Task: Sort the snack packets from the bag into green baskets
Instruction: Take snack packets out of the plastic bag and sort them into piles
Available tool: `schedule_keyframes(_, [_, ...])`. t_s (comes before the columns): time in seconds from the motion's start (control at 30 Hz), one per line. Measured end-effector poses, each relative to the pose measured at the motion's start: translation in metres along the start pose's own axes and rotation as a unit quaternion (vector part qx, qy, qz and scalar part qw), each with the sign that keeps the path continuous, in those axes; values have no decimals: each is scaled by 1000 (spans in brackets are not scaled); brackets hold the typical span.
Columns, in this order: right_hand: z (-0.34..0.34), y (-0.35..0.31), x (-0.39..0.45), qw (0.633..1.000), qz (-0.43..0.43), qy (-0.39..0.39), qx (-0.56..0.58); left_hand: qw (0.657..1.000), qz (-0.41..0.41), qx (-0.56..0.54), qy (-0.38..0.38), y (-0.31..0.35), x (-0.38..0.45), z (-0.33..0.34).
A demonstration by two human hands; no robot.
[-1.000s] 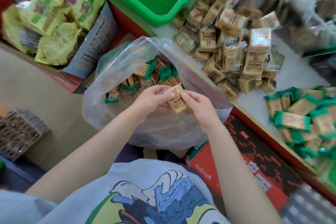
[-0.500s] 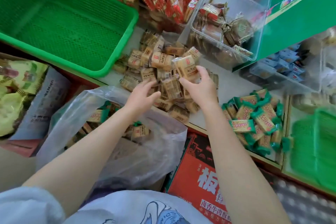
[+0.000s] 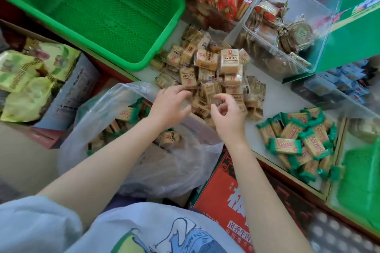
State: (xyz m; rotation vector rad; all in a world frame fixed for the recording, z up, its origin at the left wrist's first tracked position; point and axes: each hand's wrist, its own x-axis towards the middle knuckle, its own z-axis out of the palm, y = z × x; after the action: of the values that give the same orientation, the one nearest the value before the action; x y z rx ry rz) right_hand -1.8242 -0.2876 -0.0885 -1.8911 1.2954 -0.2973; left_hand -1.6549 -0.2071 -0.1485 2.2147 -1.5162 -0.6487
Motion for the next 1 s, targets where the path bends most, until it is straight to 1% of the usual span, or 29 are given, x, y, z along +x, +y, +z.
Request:
schedule_keyframes(0.03, [15, 7, -16, 998, 18, -56, 1, 998, 14, -21, 64, -7, -20, -1])
schedule_keyframes(0.07, [33, 17, -29, 992, 48, -114, 3, 993, 4, -44, 107, -16, -42, 1])
schedule_keyframes(0.1, [52, 29, -40, 983, 82, -162, 5, 992, -33, -63, 105, -28, -66, 6])
schedule_keyframes(0.13, [72, 40, -48, 974, 118, -196, 4, 991, -84, -73, 69, -40, -91, 15])
schedule_keyframes(0.17, [91, 50, -54, 965, 151, -215, 7, 988, -139, -67, 3, -53, -113, 28])
schedule_keyframes(0.2, [108, 58, -59, 958, 183, -222, 19, 978, -185, -49, -81, -66, -132, 42])
schedule_keyframes(0.27, [137, 70, -61, 949, 227, -218, 30, 937, -247, -11, -246, -88, -162, 71])
schedule_keyframes(0.3, [149, 75, -60, 949, 231, -216, 15, 914, -266, -3, -305, -97, -173, 82])
schedule_keyframes(0.33, [160, 80, -57, 950, 222, -217, -15, 900, -276, -4, -338, -105, -180, 91])
schedule_keyframes(0.4, [179, 88, -46, 955, 165, -226, -93, 898, -282, -19, -338, -117, -186, 104])
schedule_keyframes(0.47, [198, 99, -33, 953, 124, -224, -164, 909, -277, -28, -310, -124, -187, 113])
schedule_keyframes(0.53, [214, 112, -25, 944, 103, -213, -232, 922, -268, -25, -279, -126, -186, 118])
schedule_keyframes(0.67, [225, 124, -25, 935, 62, -183, -299, 934, -255, -24, -248, -128, -184, 117])
schedule_keyframes(0.77, [217, 118, -32, 948, 72, -169, -259, 925, -263, -47, -270, -130, -182, 110])
schedule_keyframes(0.83, [204, 105, -38, 959, 69, -163, -220, 906, -297, -79, -292, -126, -179, 101])
schedule_keyframes(0.9, [184, 89, -47, 972, 82, -178, -133, 880, -345, -133, -297, -115, -174, 85])
schedule_keyframes(0.93, [174, 80, -51, 972, 108, -195, -70, 875, -354, -168, -284, -106, -170, 76])
schedule_keyframes(1.0, [151, 62, -58, 966, 139, -218, 29, 877, -332, -260, -231, -83, -161, 55])
